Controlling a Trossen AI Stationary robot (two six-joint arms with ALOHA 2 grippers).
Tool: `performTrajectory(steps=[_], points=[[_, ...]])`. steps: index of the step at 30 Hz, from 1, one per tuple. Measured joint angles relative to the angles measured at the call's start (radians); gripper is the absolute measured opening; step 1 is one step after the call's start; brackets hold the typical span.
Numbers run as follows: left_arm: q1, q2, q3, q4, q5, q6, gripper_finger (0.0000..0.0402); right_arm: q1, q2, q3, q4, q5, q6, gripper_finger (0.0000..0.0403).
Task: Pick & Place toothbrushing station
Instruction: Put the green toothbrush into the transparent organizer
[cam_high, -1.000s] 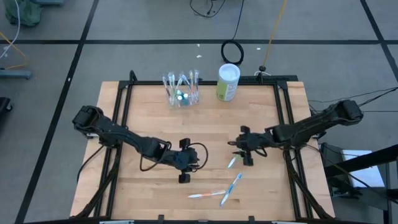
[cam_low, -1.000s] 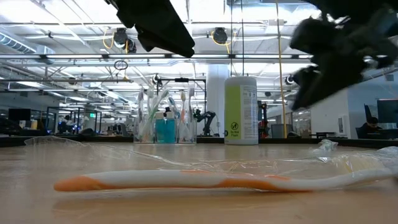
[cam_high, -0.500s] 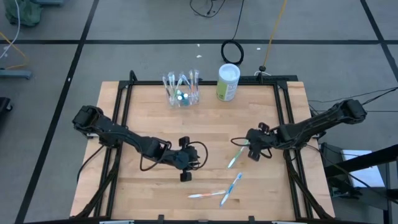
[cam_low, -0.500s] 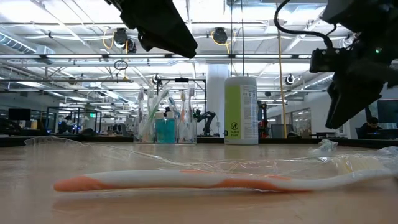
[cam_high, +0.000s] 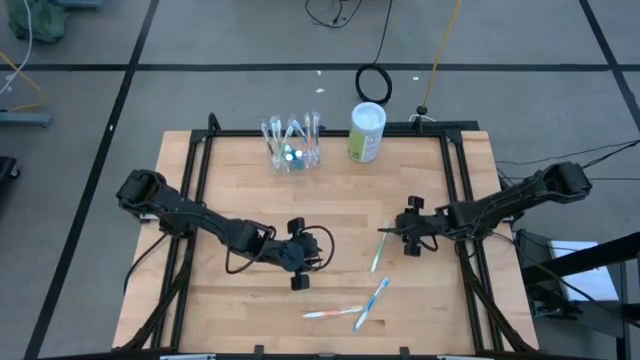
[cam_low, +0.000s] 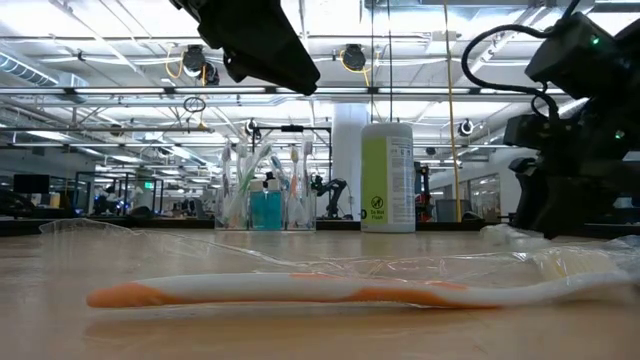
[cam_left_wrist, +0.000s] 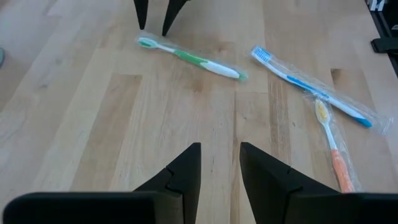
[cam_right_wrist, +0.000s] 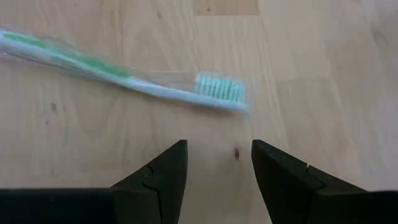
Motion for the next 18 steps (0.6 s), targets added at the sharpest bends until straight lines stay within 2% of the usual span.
performTrajectory(steps=[4, 10, 18], points=[[0.0, 0.0, 0.0, 0.002, 0.0, 0.0, 0.0115, -0.028, 0.0, -0.009, 0.031, -0.066, -0.017, 0.016], [0.0, 0.0, 0.0, 0.002, 0.0, 0.0, 0.0115, -0.05, 0.002, -0.012, 0.121, -0.075, -0.018, 0.013], [0.0, 0.0, 0.0, 0.006, 0.0, 0.0, 0.0115, -0.075, 0.002, -0.011, 0.231, -0.071, -0.018, 0.0144]])
